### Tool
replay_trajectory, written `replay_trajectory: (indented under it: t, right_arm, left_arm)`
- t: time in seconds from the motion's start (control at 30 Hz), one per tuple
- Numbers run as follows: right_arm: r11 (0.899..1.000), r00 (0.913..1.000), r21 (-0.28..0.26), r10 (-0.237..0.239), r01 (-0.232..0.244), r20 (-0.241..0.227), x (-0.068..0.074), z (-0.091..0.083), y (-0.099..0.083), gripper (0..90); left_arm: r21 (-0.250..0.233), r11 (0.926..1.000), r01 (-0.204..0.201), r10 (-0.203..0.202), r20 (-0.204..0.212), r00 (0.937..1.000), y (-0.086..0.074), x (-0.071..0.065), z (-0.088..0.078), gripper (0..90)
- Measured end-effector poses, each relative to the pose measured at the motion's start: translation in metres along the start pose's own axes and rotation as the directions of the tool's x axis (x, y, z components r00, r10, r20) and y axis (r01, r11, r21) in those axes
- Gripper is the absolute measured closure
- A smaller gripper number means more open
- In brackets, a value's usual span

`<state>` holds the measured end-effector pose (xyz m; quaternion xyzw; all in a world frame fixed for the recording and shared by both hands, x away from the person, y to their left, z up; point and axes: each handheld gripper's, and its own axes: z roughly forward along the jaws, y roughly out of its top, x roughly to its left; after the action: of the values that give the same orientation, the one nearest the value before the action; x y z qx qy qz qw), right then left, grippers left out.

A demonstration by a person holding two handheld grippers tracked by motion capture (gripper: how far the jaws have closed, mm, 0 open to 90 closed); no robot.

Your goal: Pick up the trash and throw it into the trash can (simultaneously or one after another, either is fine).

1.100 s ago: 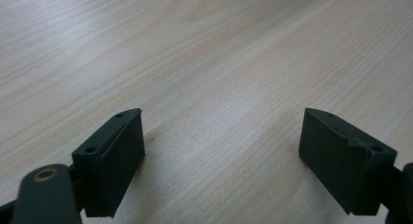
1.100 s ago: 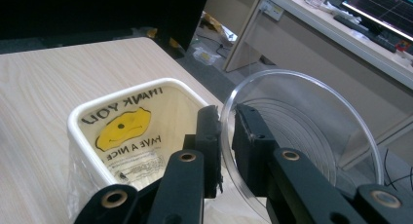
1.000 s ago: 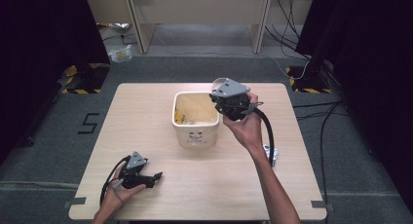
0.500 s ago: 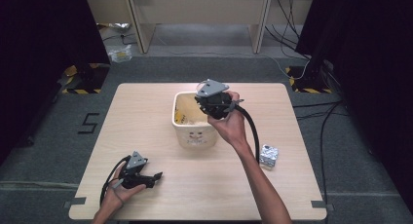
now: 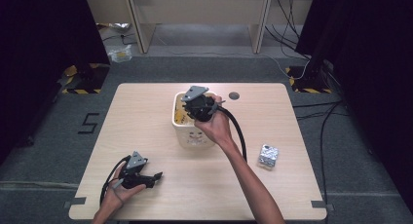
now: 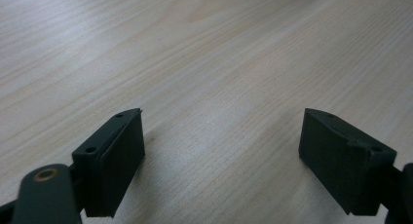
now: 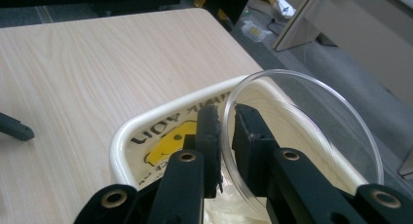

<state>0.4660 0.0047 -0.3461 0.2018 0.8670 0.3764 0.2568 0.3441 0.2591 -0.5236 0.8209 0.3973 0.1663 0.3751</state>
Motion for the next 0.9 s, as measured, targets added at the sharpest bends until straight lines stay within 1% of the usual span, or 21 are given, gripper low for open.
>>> replay_trajectory:
  t: [0.07,0.13,0.2,0.23,0.3,0.33,0.6,0.73,0.8,0.83,0.87,0.9]
  right_arm:
    - [1.000,1.0000,0.005,0.004,-0.004,-0.003,0.001,0.002,0.000,80.9]
    - [1.000,0.9998,0.020,-0.001,0.001,-0.018,0.004,0.009,0.000,80.8]
    - [1.000,0.9997,0.023,0.000,0.000,-0.022,0.004,0.011,0.000,80.8]
    - [0.999,0.9995,0.035,0.001,0.000,-0.032,0.006,0.014,0.000,80.7]
    - [0.999,0.9994,0.037,0.002,-0.001,-0.034,0.006,0.015,0.000,80.6]
    - [0.999,0.9990,0.046,0.007,-0.005,-0.043,0.005,0.018,-0.001,80.6]
    - [0.998,0.9984,0.062,0.018,-0.015,-0.053,0.005,0.026,-0.003,79.8]
    - [0.997,0.9977,0.075,0.015,-0.010,-0.067,0.007,0.028,-0.004,78.2]
    - [0.997,0.9973,0.079,0.021,-0.016,-0.070,0.007,0.029,-0.004,77.3]
    - [0.997,0.9971,0.081,0.023,-0.017,-0.073,0.007,0.030,-0.005,76.2]
    - [0.996,0.9964,0.087,0.028,-0.021,-0.079,0.007,0.031,-0.006,72.5]
    - [0.996,0.9963,0.086,0.030,-0.023,-0.080,0.007,0.031,-0.007,70.8]
  left_arm:
    - [0.000,1.0000,0.000,0.000,0.000,1.0000,0.000,0.000,0.000,16.0]
    - [0.000,1.0000,-0.001,0.001,-0.001,1.0000,0.000,0.000,0.000,16.0]
    - [-0.001,1.0000,0.002,-0.002,0.000,1.0000,0.000,0.000,0.000,16.0]
    - [-0.001,1.0000,0.002,-0.002,0.000,1.0000,0.000,0.000,0.000,16.0]
    - [-0.001,1.0000,0.001,-0.001,-0.001,1.0000,0.000,0.000,0.000,16.0]
    - [0.000,1.0000,0.001,-0.001,-0.001,1.0000,0.000,0.000,0.000,16.0]
    - [0.000,1.0000,0.001,-0.001,0.000,1.0000,0.000,0.000,0.000,16.0]
    - [0.000,1.0000,0.000,0.000,0.000,1.0000,0.000,0.000,0.000,16.0]
    - [0.001,1.0000,-0.001,0.001,0.000,1.0000,0.000,0.000,0.000,15.9]
    - [0.001,1.0000,-0.001,0.001,0.001,1.0000,0.000,0.000,0.000,16.0]
    - [0.002,1.0000,-0.001,0.001,0.002,1.0000,0.000,0.000,0.000,16.0]
    - [0.002,1.0000,-0.003,0.003,0.000,1.0000,0.000,0.000,0.000,15.9]
